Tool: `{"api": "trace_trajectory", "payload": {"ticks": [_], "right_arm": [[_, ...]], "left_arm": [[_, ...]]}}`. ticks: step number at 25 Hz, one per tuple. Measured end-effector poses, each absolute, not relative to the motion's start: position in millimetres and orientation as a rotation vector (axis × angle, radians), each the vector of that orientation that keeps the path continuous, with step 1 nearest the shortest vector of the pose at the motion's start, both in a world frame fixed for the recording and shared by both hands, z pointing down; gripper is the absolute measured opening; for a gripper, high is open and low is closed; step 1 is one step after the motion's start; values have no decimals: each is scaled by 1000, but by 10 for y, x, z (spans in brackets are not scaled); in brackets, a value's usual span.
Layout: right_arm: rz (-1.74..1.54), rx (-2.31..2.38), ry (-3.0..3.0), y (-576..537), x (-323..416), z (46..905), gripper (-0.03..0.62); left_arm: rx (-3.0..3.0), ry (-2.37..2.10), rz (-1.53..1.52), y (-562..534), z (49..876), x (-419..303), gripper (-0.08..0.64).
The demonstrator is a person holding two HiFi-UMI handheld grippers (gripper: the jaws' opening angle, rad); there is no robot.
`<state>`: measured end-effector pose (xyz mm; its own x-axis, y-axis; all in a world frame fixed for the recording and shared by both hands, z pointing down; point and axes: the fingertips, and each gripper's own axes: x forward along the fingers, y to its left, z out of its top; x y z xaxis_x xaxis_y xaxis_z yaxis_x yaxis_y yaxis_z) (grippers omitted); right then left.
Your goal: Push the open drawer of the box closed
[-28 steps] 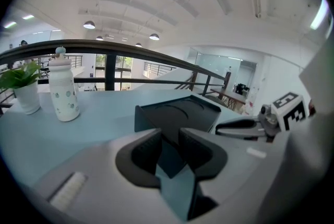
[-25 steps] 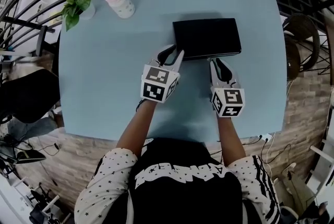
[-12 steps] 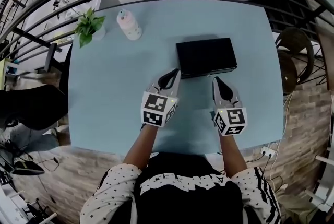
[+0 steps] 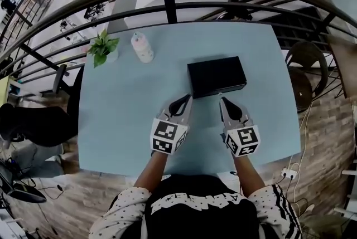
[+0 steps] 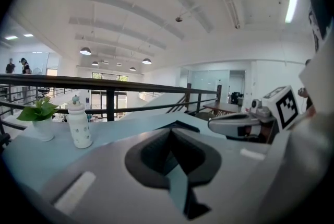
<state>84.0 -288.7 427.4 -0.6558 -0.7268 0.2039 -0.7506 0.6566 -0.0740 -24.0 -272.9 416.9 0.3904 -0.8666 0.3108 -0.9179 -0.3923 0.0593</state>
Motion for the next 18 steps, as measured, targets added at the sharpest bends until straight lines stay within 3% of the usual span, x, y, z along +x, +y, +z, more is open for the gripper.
{"api": "trace_trajectory", "payload": {"ticks": [18], "right_arm": [[138,1216,-2709,-2644,872,3943,0]], "left_arm": [[2500,-1559,298,-2573,3865,-137,0]]}}
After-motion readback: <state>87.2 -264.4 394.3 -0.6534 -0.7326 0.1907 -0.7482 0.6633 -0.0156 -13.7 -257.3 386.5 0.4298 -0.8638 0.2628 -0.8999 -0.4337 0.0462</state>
